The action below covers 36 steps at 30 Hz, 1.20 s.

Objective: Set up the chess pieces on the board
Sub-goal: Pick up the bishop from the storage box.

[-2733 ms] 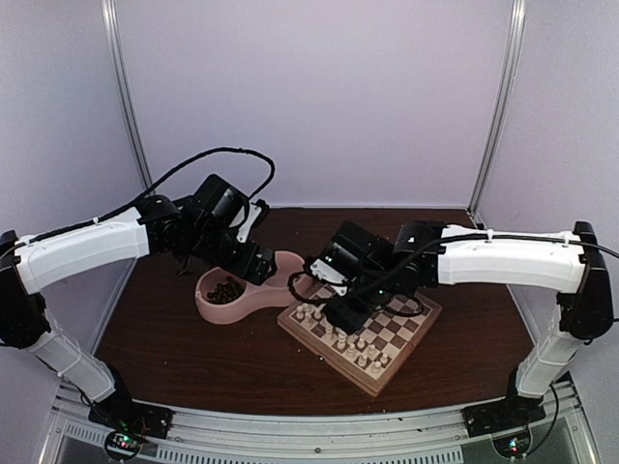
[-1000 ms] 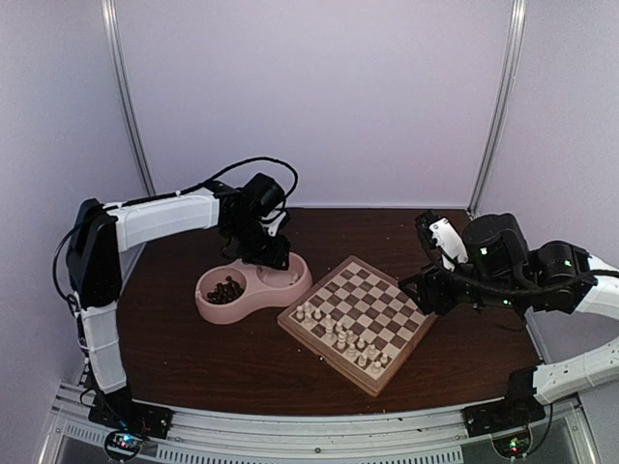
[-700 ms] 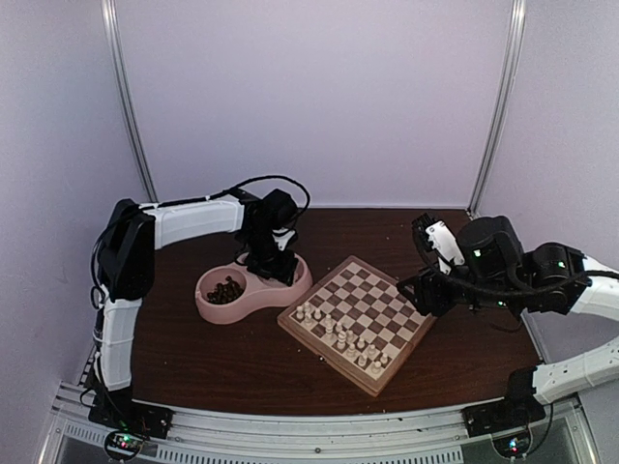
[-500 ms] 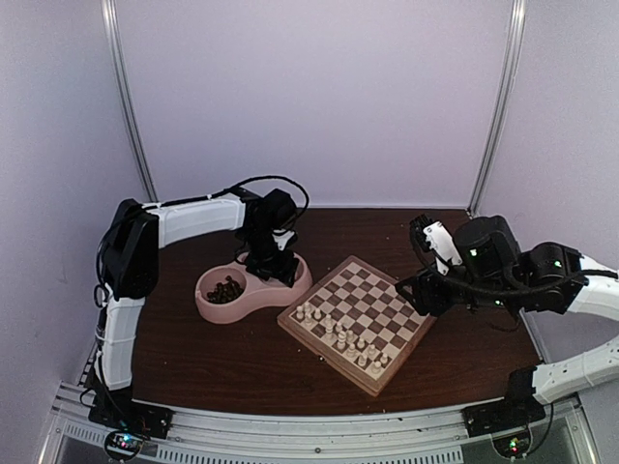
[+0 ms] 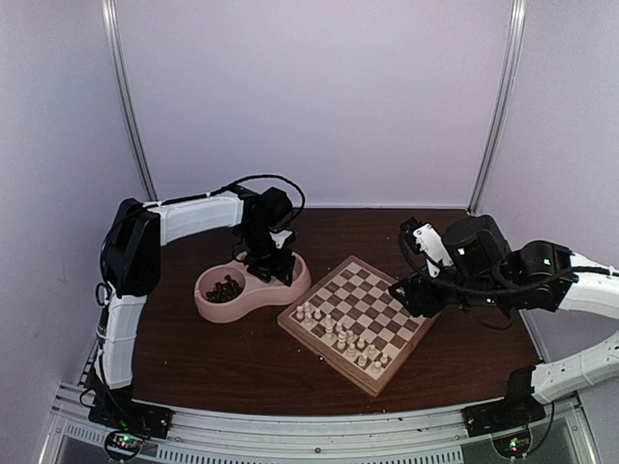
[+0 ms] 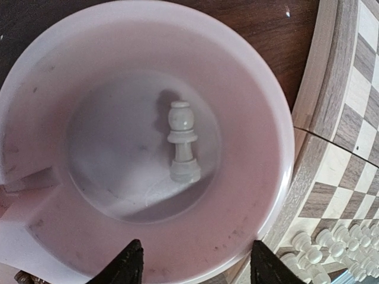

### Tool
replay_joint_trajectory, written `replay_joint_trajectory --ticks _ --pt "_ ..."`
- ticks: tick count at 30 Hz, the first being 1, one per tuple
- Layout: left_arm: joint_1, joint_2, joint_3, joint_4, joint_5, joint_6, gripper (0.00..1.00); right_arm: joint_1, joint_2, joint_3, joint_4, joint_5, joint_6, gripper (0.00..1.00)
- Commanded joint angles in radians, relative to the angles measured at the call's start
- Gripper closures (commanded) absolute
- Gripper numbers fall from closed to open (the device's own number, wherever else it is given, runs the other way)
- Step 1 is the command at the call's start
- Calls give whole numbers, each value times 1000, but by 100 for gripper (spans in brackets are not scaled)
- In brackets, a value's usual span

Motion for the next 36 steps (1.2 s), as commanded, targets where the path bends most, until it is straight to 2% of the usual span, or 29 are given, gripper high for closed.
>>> replay_joint_trajectory --ticks 1,5,12,16,20,31,36 --pt "60 75 -14 -49 -83 -43 40 -5 1 28 19 -11 5 39" --pt "73 57 -35 18 14 -60 45 -6 -4 26 19 -8 6 39" --pt "82 1 -21 115 151 -93 44 -8 3 38 14 -14 8 39" --pt "82 -43 -11 142 135 -102 39 -8 -4 31 14 -15 14 40" --pt "82 -2 46 70 69 -78 31 -9 -2 19 22 -29 24 39" --pt "60 124 43 -37 -18 -21 32 -9 -16 -6 44 -42 50 39" --pt "32 150 68 -85 -106 -7 31 -9 -4 -3 49 -49 50 39"
